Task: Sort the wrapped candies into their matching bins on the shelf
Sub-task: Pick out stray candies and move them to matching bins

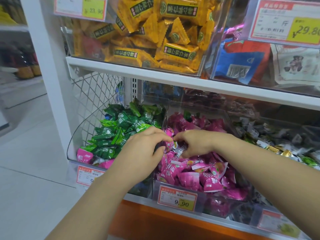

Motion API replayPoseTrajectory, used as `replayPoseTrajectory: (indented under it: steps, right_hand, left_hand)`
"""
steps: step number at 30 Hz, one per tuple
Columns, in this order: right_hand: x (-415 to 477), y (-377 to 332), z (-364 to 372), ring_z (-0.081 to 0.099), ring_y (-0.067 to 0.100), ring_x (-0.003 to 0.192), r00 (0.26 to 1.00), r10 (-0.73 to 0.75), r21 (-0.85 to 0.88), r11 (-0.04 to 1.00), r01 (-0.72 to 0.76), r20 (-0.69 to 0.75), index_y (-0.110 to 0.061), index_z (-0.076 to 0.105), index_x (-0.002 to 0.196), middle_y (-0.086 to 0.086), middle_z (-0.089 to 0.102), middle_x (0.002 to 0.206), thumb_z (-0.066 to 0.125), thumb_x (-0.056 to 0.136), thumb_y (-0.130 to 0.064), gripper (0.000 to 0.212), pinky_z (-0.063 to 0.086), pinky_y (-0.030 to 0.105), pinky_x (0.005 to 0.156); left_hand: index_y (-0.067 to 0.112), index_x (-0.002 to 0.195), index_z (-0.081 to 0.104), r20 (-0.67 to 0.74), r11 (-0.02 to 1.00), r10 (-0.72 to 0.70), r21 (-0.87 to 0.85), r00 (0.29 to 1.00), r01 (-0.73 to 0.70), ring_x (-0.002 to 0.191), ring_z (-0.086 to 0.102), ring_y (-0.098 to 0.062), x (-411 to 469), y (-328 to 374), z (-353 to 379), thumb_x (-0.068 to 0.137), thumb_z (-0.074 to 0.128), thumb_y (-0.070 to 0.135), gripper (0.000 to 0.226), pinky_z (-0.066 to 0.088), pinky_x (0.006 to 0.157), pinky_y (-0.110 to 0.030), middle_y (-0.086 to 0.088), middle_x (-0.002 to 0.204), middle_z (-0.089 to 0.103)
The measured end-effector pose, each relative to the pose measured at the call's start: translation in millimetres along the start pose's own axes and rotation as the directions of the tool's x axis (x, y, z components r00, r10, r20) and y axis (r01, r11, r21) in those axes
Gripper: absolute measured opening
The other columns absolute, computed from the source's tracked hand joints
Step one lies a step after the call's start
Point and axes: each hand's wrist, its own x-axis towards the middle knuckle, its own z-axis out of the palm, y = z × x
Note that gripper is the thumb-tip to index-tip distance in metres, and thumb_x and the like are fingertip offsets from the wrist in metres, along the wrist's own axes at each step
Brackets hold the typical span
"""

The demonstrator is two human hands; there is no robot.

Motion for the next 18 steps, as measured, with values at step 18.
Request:
replayPoseTrajectory:
  steps: [18]
  right_hand:
    - [5.3, 13.8, 4.9, 0.051, 0.007, 0.072, 0.998, 0.026, 0.326, 0.944, -0.045, 0.062, -0.023, 0.02, 0.149, 0.004, 0.058, 0.107, 0.074, 0.08, -0.019, 0.087, 0.039, 0.014, 0.06]
  left_hand:
    - [0.033, 0.116, 0.063, 0.007, 1.0, -0.007, -0.023, 1.0, 0.007, 0.107, 0.051, -0.003, -0.2, 2.3, -0.7, 0.092, 0.054, 0.019, 0.029, 0.036, 0.105, -0.038, 0.02, 0.119, 0.051]
